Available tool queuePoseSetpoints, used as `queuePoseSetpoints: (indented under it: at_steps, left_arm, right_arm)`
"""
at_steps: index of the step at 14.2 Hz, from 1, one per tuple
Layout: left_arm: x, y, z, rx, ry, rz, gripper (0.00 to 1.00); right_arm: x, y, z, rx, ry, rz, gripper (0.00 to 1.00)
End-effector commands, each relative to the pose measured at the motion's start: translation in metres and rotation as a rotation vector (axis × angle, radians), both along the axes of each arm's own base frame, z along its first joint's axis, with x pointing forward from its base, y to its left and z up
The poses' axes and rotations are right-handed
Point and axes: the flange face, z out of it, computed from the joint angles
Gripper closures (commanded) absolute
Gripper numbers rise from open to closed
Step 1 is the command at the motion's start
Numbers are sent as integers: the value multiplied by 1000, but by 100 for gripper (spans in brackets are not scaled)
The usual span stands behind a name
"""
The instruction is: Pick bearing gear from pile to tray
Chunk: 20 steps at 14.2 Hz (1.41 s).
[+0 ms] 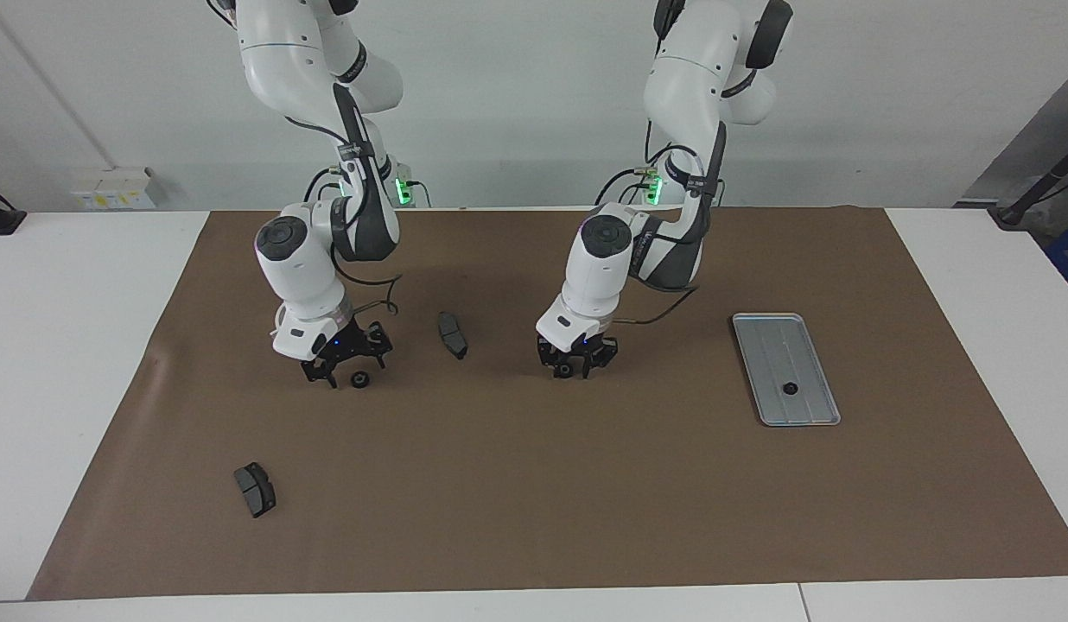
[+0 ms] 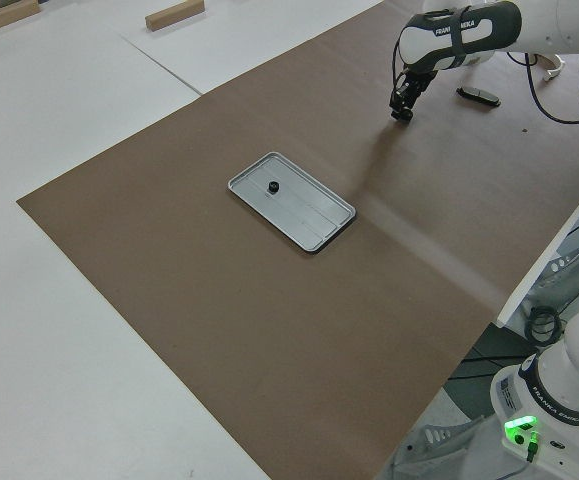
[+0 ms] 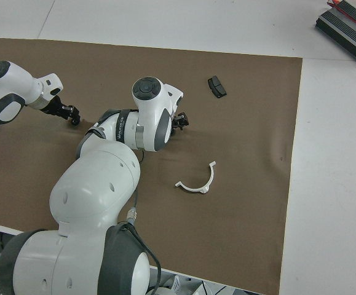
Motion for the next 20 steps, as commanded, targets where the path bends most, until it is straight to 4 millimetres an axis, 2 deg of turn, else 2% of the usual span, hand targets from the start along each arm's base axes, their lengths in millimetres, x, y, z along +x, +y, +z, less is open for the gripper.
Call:
queuePoseSetpoints:
  at_steps: [1, 2, 7, 10, 12, 15, 16, 17, 18, 19, 20]
  left_arm:
    - [-5, 0, -3, 7, -21, 1, 44]
    - [-5, 0, -4, 7, -22, 1, 44]
    - [-11, -6, -7, 11, -18, -13, 47]
    - [-11, -6, -6, 10, -19, -13, 56]
    - [-12, -7, -6, 11, -16, -16, 68]
    - [-12, -5, -6, 16, -10, -18, 91]
    - [-9, -2, -5, 16, -11, -12, 95]
    - [-4, 2, -2, 17, -9, -3, 97]
    - [3, 8, 3, 20, -7, 7, 97]
    - [25, 29, 12, 15, -14, 48, 97]
    - [45, 54, 22, 13, -18, 85, 97]
  right_arm:
    - [-9, -1, 4, 12, -10, 26, 31]
    - [-9, -2, 3, 11, -9, 28, 38]
    - [-8, -2, 0, 10, -37, 16, 38]
    - [-13, -3, -6, 9, -34, 13, 39]
    - [-12, -3, -10, 8, -34, 12, 40]
    - [-12, -3, -9, 8, -36, 14, 47]
    - [-11, -3, -9, 8, -37, 12, 56]
    - [-11, -2, -10, 8, -34, 12, 72]
    - [-10, -1, -8, 10, -36, 2, 92]
    - [-10, -1, -8, 15, -34, -39, 100]
    - [-9, 2, -7, 19, -34, -69, 100]
